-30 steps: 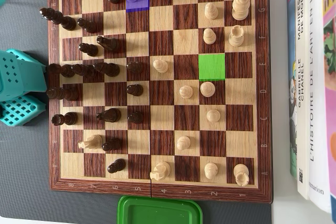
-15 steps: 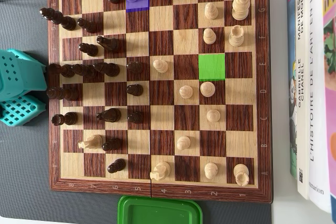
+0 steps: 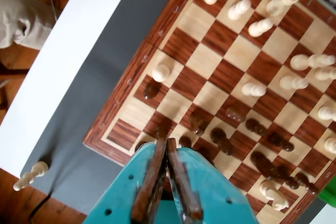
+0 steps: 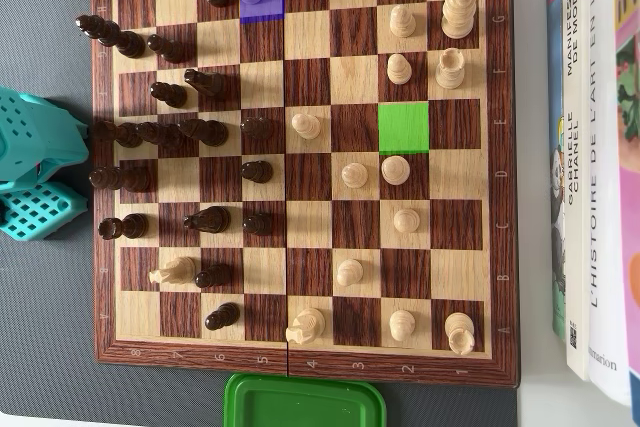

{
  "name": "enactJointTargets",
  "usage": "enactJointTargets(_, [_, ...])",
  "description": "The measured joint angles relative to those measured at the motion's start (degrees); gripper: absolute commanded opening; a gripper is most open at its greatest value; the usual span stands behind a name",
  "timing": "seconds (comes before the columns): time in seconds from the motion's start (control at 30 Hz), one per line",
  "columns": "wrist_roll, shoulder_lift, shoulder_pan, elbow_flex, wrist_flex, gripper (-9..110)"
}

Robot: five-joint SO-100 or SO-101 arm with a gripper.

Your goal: Play chess

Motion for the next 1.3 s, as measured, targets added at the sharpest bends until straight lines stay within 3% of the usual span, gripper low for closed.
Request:
enactJointTargets(0.53, [12.4,-0.4,-5.9,19.7,-14.5,4])
enactJointTargets(0.8, [19.3,-4.4,-6.2,20.7,-14.6,7])
enactJointTargets(1.3, [20.0,-18.9,-2.4,12.2,-18.0,12])
